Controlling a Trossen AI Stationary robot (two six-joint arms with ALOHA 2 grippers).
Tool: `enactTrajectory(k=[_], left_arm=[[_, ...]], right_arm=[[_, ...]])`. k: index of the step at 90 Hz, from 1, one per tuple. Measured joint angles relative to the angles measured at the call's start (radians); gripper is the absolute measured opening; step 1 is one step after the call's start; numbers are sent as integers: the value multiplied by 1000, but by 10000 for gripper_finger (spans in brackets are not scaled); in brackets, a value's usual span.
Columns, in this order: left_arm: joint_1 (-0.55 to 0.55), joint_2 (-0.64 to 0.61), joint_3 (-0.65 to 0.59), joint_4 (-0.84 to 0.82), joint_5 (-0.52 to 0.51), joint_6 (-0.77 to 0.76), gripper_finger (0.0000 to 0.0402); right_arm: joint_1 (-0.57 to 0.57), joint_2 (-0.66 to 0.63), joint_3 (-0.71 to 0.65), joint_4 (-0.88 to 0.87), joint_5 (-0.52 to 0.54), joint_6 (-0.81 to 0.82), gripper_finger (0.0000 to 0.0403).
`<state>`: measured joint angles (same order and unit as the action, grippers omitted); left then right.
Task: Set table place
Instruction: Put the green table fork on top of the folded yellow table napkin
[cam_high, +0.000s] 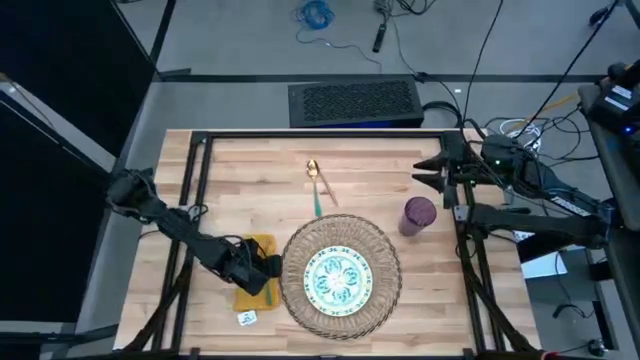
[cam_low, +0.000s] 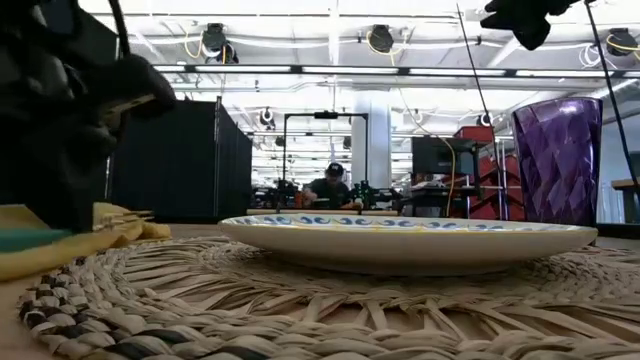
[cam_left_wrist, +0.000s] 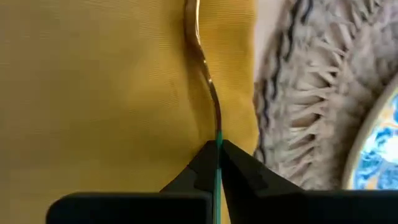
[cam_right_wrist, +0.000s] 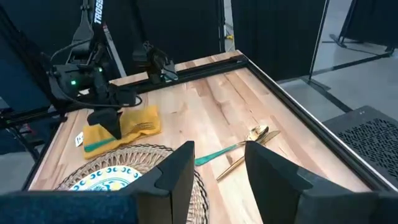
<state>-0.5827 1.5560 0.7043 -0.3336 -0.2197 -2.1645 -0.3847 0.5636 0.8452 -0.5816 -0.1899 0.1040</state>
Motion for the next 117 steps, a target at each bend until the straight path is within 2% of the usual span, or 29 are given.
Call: enactTrajectory(k=[26,56,70,97,117], left_arm=[[-2,-9,-1,-8,-20,24,1],[-2,-54,-3,-129,-12,-15,0],[-2,-67,-1,-135,-7,-19,0],[-2,-155,1,-165,-17,-1,0],[-5,-164,2,-211,-2,-3,0]], right_arm=[[0,0,0,0,0,-1,130],[0,0,0,0,1,5,130],[0,0,0,0,1,6,130],[0,0,0,0,2,7,130],[0,0,0,0,0,12,130]])
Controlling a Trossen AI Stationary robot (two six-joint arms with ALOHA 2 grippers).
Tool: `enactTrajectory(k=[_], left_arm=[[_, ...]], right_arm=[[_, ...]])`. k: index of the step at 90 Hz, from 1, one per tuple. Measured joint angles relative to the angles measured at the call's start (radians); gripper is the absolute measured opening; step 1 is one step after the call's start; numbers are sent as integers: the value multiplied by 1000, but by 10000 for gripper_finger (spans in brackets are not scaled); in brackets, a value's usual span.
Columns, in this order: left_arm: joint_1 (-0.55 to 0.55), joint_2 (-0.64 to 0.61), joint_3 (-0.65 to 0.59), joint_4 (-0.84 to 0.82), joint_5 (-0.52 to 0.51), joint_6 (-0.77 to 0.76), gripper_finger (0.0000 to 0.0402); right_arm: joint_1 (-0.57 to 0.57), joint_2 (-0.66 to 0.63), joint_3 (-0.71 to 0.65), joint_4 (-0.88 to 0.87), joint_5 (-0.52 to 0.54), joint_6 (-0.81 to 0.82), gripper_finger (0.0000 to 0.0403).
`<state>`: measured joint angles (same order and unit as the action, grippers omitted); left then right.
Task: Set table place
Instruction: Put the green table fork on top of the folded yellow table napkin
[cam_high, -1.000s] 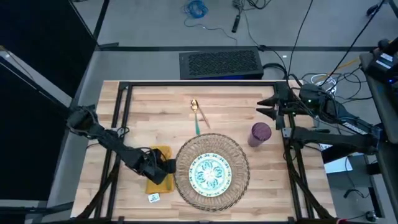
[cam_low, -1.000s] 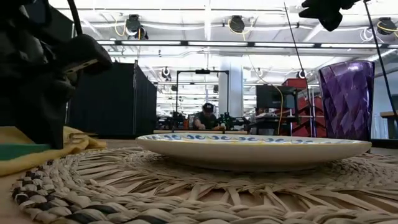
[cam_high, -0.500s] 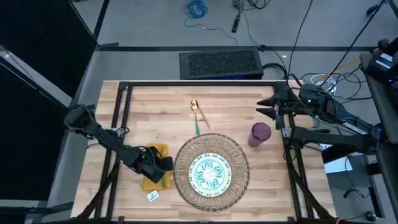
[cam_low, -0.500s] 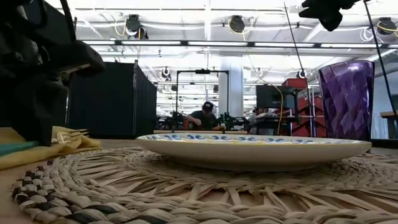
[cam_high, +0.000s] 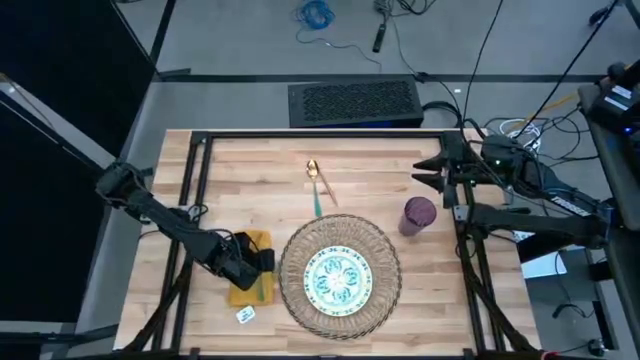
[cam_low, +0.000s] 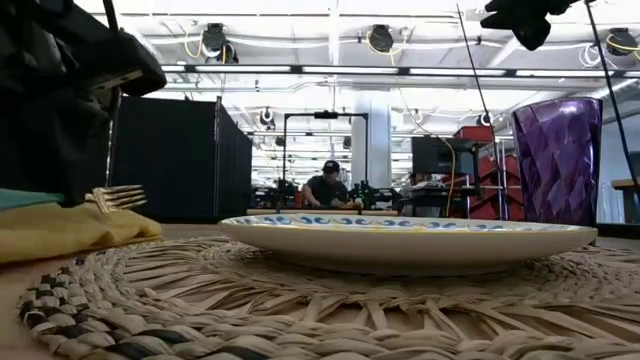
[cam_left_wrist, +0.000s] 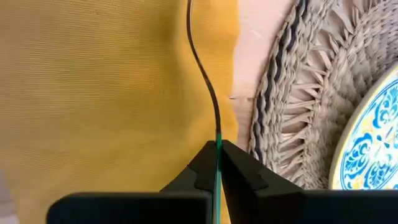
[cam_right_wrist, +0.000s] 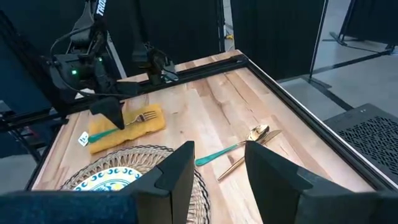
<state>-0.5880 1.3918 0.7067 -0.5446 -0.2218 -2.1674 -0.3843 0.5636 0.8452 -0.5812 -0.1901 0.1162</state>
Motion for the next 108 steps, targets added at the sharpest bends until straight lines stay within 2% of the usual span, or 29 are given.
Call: enactTrajectory(k=[10,34,72,86,108], left_arm=[[-11,0,0,-38,31,-9,0],[-17,0,0,-44,30,12,3],[-17,0,1,-55,42,29,71],[-17,-1,11,-27,-39,65,72],[12,-2,31,6,-68,140,72]], right_arm=[[0,0,0,0,-17,0,130],[0,0,0,1,-20,4,130],[0,0,0,1,-26,14,130],[0,0,0,1,-26,14,130],[0,0,0,10,-26,15,130]])
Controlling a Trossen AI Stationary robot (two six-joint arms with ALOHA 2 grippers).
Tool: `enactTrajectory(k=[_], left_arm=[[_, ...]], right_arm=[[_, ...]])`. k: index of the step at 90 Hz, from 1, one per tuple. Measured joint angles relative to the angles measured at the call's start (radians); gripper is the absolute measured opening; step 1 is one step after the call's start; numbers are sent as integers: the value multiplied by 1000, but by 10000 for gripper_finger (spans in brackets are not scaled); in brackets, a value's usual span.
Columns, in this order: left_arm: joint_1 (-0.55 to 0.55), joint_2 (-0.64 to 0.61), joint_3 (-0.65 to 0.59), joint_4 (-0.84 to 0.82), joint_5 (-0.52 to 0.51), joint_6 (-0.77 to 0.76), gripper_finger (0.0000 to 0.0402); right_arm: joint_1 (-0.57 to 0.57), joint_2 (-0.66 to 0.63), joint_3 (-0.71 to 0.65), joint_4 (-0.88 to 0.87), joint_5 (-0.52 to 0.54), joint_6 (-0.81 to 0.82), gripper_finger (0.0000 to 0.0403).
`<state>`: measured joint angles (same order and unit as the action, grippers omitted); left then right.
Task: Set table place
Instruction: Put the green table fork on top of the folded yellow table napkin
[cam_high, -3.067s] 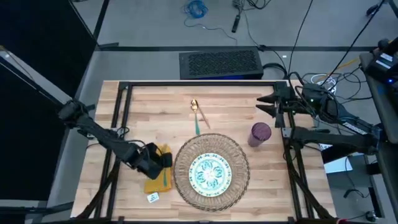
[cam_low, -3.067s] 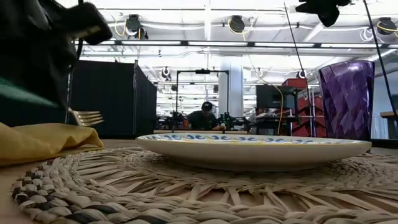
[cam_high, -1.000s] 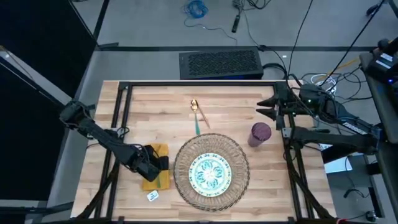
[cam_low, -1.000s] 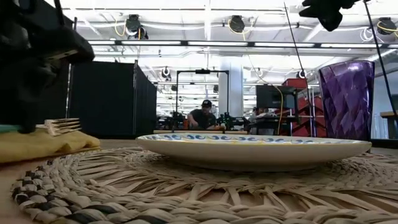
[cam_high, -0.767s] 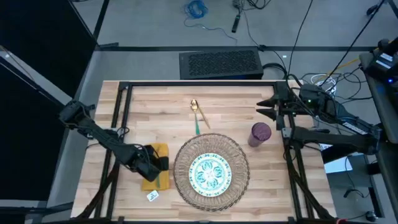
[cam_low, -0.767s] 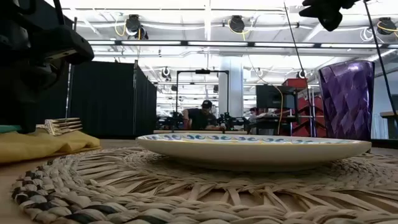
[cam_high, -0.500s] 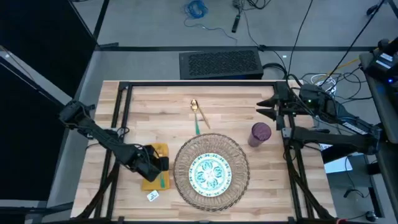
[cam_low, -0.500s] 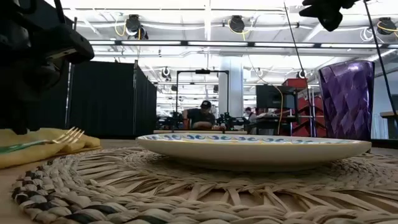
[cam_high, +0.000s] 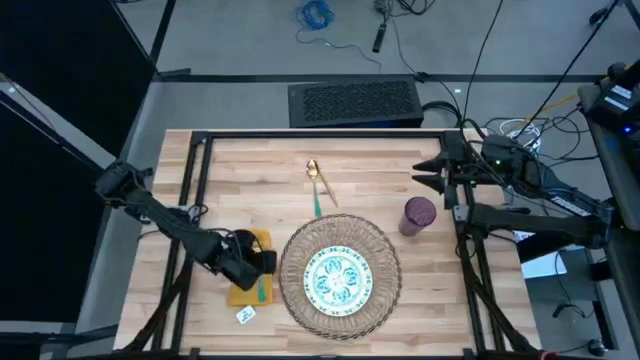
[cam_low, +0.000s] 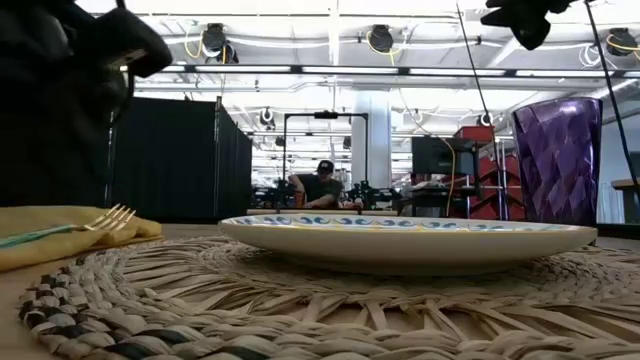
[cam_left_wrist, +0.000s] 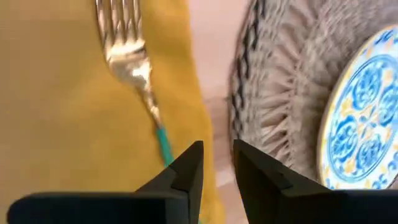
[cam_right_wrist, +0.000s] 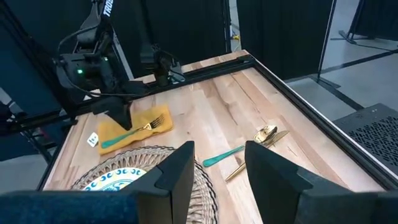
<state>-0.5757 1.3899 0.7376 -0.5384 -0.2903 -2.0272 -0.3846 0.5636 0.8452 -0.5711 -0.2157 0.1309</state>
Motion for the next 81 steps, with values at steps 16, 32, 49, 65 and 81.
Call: enactTrajectory(k=[16,32,49,65,81], left_arm=[[12,0,0,-50,22,-20,72],[12,10,0,-53,22,-32,72],[13,61,0,-56,26,-27,72],[14,88,0,-71,50,-25,72],[14,96,0,-74,51,-16,72]], right_arm=[[0,0,0,-1,-3,5,130],[0,0,0,2,-27,7,130],[0,0,0,6,-27,7,130],[0,0,0,6,-27,7,130],[0,0,0,6,-26,7,130]])
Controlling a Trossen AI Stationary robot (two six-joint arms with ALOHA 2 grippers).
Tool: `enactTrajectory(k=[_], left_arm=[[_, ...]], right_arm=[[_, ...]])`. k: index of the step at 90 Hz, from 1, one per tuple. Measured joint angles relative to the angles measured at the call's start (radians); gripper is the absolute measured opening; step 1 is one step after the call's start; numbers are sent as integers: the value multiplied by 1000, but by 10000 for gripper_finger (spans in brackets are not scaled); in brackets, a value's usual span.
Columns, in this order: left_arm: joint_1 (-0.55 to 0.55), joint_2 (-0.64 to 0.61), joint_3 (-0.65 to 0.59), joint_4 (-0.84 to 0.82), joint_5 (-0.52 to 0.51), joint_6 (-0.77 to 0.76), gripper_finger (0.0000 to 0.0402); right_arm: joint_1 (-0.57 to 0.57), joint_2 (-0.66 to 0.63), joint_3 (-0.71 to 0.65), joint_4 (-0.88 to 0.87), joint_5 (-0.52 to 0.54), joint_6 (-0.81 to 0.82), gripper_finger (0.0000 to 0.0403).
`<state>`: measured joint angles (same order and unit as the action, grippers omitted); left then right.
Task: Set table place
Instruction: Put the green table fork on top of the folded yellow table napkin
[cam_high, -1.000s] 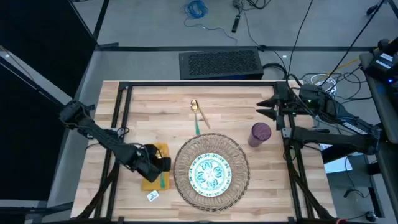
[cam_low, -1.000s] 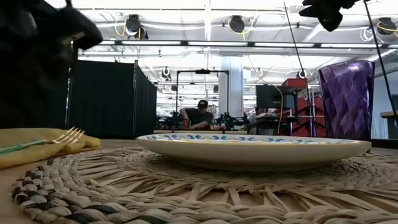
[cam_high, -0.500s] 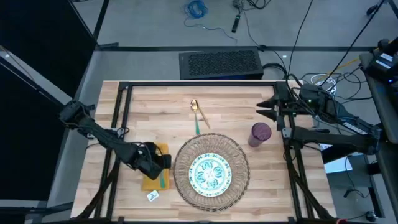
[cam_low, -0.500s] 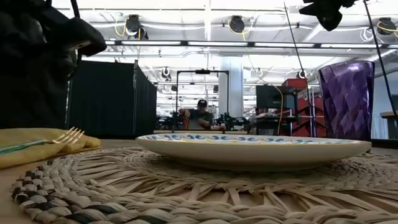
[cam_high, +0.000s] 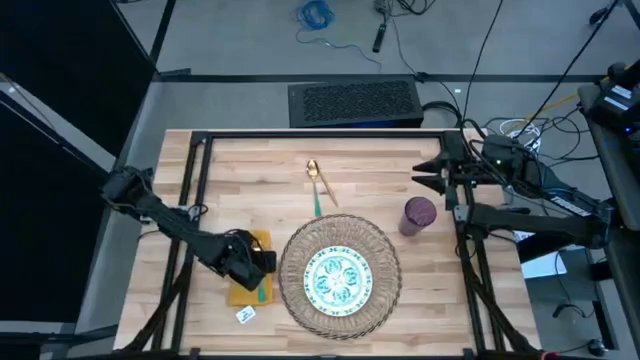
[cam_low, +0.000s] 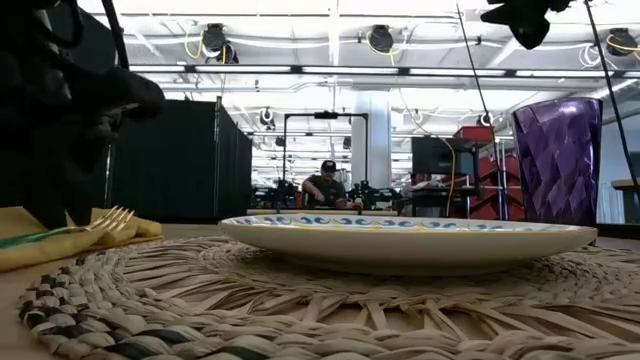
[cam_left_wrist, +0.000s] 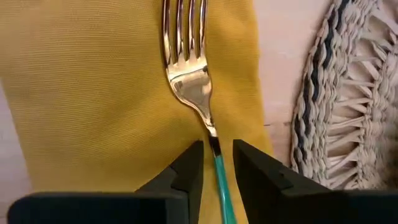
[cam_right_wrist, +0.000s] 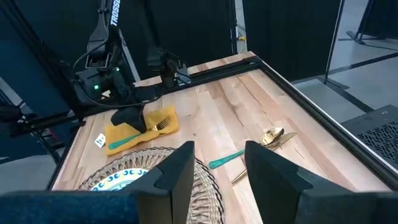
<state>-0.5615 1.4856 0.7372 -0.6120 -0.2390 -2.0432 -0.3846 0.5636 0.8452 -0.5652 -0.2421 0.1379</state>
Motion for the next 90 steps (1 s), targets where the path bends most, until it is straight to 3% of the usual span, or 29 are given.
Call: enactTrajectory(k=[31,49,77,90], left_arm=[[6,64,3,35,30,16,69],[6,55,10,35,33,58,8],[44,49,109,17,-29,176,0],[63,30,171,-92,1,244,0]], right_arm=[[0,0,0,0,0,3,130],[0,0,0,0,0,3,130],[0,0,0,1,1,2,130],[0,0,0,1,1,4,130]])
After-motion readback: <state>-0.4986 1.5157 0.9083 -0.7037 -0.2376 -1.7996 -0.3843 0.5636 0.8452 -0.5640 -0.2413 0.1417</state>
